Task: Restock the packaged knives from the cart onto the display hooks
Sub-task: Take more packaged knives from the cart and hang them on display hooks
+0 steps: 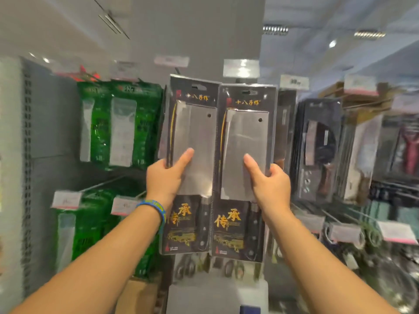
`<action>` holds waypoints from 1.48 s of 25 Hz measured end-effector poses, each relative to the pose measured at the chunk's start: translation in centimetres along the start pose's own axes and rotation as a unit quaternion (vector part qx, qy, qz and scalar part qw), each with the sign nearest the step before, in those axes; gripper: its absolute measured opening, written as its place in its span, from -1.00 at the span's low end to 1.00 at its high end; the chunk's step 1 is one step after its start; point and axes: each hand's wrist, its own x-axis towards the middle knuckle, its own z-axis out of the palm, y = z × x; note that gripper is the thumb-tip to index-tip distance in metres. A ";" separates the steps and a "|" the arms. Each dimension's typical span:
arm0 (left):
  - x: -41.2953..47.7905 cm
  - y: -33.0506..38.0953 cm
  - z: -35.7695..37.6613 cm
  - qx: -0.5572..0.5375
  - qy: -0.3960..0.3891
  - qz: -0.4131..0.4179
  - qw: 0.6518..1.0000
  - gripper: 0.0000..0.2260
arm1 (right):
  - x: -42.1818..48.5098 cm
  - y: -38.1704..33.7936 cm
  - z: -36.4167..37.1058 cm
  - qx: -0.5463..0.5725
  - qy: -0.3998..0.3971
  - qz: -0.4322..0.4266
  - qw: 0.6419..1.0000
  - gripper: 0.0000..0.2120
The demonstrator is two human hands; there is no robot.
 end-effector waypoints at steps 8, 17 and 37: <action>1.3 -1.9 7.6 0.071 -0.012 0.057 0.996 -0.41 | 8.2 4.4 -3.0 -0.010 -0.017 0.023 1.000 -0.24; 4.3 -2.4 11.9 0.057 -0.083 0.103 0.990 -0.41 | 10.5 3.6 -4.3 -0.052 0.028 -0.001 0.998 -0.10; 6.9 -5.1 12.2 0.034 -0.161 0.077 0.983 -0.34 | 10.9 2.3 -5.9 -0.134 0.152 -0.020 0.979 -0.16</action>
